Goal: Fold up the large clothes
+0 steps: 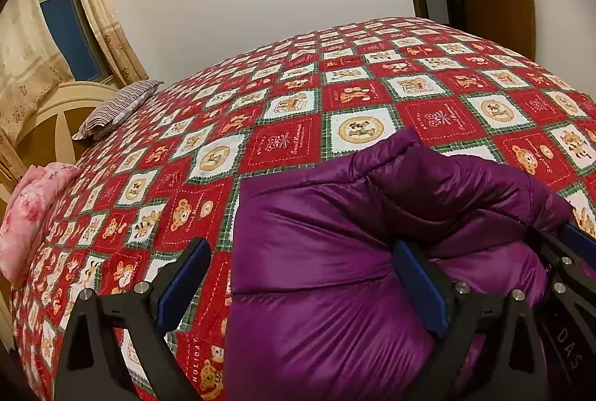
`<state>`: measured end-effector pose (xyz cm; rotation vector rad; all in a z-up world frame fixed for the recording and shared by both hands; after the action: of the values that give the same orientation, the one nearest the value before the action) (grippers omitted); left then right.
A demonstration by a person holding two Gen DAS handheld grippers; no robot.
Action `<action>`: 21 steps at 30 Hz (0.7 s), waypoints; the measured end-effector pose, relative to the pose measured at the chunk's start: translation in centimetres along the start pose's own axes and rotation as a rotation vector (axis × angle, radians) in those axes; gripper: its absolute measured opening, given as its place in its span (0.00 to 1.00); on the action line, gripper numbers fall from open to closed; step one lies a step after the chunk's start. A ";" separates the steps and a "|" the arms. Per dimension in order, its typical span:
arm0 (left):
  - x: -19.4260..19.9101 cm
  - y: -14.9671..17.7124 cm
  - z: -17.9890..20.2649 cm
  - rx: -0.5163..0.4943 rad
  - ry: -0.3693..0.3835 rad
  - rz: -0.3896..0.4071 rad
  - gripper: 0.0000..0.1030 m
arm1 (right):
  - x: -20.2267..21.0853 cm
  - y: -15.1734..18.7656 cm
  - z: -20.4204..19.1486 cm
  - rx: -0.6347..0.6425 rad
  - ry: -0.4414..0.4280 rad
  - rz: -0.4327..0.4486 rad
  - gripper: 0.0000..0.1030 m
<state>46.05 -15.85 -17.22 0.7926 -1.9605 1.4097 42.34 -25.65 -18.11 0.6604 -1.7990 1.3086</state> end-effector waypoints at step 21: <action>0.0 -0.1 0.2 -0.010 -0.008 -0.007 0.96 | -0.1 0.0 0.0 0.003 0.006 -0.001 0.41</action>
<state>46.12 -16.06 -17.21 0.8010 -1.9671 1.3936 42.39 -25.63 -18.21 0.6584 -1.7918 1.3115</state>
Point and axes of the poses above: each gripper's, at about its wrist camera, not at the fingertips, and x roughly against the way its jaws point, z to its right, y to its underside, the point moved 2 cm from there along -x, roughly the way its jaws point, and after that the axes turned 10 degrees about -z, right-handed, at the moved point
